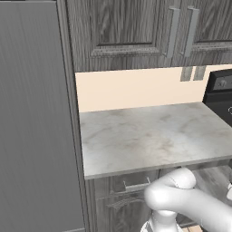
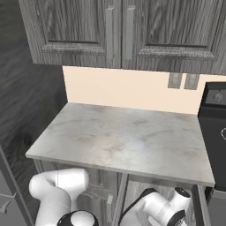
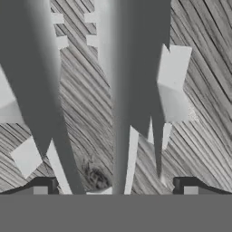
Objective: Take the tongs from the drawer on the right and place them on the dining counter next to the tray containing the hot dog.
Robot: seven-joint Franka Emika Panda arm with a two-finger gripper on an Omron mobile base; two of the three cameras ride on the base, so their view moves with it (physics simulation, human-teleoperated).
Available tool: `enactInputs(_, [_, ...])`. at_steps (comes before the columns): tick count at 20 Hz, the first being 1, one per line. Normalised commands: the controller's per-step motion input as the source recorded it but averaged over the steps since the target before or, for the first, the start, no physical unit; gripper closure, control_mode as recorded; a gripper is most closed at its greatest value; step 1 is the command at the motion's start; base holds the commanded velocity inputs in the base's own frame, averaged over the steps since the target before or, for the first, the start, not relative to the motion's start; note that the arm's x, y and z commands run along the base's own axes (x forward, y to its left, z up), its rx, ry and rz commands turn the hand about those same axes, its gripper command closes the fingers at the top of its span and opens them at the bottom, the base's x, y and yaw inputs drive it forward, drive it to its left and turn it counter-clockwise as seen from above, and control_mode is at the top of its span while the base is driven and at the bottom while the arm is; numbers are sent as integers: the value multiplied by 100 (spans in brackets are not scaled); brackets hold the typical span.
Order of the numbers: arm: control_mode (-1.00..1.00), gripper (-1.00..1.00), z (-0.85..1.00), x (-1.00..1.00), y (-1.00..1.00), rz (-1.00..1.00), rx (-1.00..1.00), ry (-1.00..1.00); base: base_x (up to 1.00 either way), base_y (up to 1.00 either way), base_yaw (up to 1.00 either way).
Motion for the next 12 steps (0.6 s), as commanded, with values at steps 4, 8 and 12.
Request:
enactInputs(4, [-100, -100, -34, 0, -4, 0, 2, 0, 0, 0, 0])
enactInputs(8, [-100, -100, -45, 0, 0, 0, 0, 1, 0, 0, 0])
enactInputs(12, [-100, -100, -61, -4, 12, 0, 0, 2, 0, 0, 0])
